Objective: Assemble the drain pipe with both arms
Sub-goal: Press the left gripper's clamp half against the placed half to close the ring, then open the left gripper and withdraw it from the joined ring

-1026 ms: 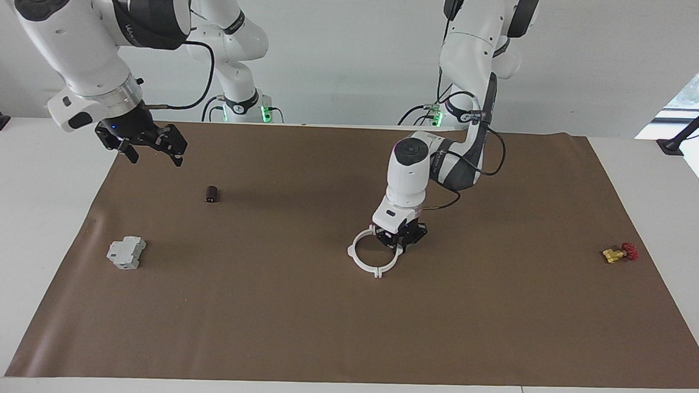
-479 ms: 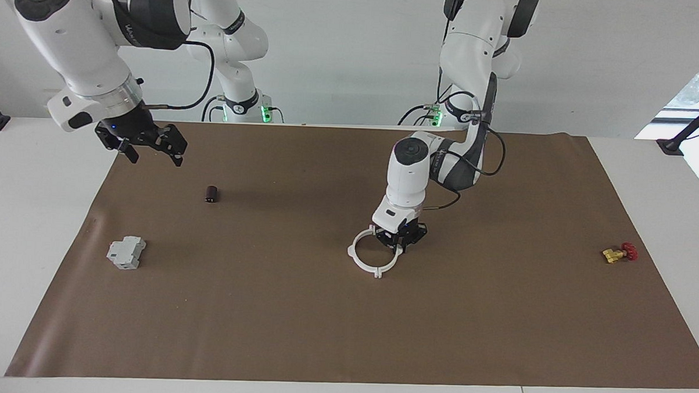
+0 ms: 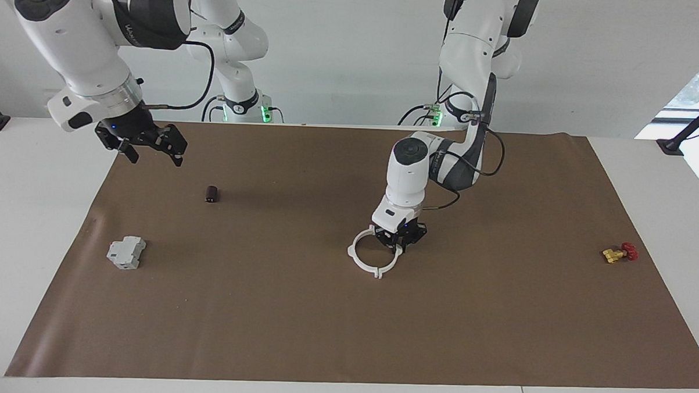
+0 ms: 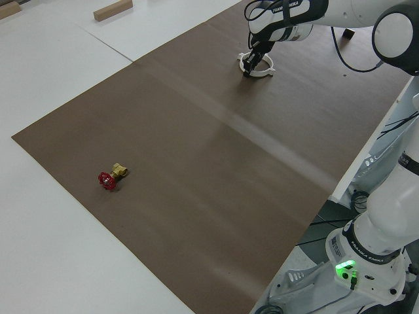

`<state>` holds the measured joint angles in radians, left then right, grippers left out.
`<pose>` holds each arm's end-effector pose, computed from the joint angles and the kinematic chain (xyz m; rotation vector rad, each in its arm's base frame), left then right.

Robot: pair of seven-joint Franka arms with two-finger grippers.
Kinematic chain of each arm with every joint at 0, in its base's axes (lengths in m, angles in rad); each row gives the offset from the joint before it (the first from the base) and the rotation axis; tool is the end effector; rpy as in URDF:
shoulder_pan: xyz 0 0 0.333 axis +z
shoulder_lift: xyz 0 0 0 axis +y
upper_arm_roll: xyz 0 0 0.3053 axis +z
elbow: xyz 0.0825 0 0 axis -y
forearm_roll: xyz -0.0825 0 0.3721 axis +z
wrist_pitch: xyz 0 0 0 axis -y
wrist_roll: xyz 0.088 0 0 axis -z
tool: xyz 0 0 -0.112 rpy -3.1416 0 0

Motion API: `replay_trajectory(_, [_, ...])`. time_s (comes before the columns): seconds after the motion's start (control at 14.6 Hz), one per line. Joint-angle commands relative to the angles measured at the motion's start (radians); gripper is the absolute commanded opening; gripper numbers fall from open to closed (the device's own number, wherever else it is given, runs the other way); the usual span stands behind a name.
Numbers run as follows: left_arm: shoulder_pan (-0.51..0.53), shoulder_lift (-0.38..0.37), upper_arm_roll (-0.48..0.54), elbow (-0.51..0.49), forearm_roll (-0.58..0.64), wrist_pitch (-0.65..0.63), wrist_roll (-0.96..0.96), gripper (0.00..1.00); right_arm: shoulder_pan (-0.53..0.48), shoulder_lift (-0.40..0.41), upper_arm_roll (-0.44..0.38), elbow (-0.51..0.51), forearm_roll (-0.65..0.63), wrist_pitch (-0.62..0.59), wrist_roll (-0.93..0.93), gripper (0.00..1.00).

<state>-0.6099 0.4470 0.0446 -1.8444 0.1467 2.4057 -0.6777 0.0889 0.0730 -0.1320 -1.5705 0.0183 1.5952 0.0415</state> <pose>0.5408 -0.3436 0.2882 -3.0969 -0.0057 -0.2551 0.5637 -0.0198 0.5709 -3.1291 0.1336 0.0746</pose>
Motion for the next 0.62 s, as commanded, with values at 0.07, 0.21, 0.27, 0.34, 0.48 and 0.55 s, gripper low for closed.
replay_trajectory(0.07, [-0.005, -0.021, 0.004, -0.038, 0.027, 0.03, -0.014, 0.77, -0.011, -0.019, 0.009, -0.022, -0.012, 0.019, -0.022, 1.0])
replay_trajectory(0.21, [-0.004, -0.021, 0.006, -0.029, 0.027, 0.03, -0.013, 1.0, -0.011, -0.019, 0.009, -0.023, -0.012, 0.019, -0.023, 1.0])
replay_trajectory(0.27, [0.001, -0.025, 0.006, -0.027, 0.027, 0.03, -0.011, 1.0, -0.011, -0.019, 0.009, -0.022, -0.012, 0.019, -0.023, 1.0])
replay_trajectory(0.34, [0.013, -0.045, 0.006, -0.026, 0.027, 0.021, -0.008, 1.0, -0.011, -0.019, 0.009, -0.022, -0.012, 0.017, -0.023, 1.0])
replay_trajectory(0.48, [0.056, -0.066, 0.001, -0.024, 0.018, 0.016, 0.003, 1.0, -0.011, -0.019, 0.009, -0.022, -0.012, 0.017, -0.023, 1.0])
replay_trajectory(0.55, [0.062, -0.07, 0.001, -0.024, 0.016, 0.019, 0.003, 1.0, -0.009, -0.021, 0.009, -0.022, -0.012, 0.017, -0.023, 1.0])
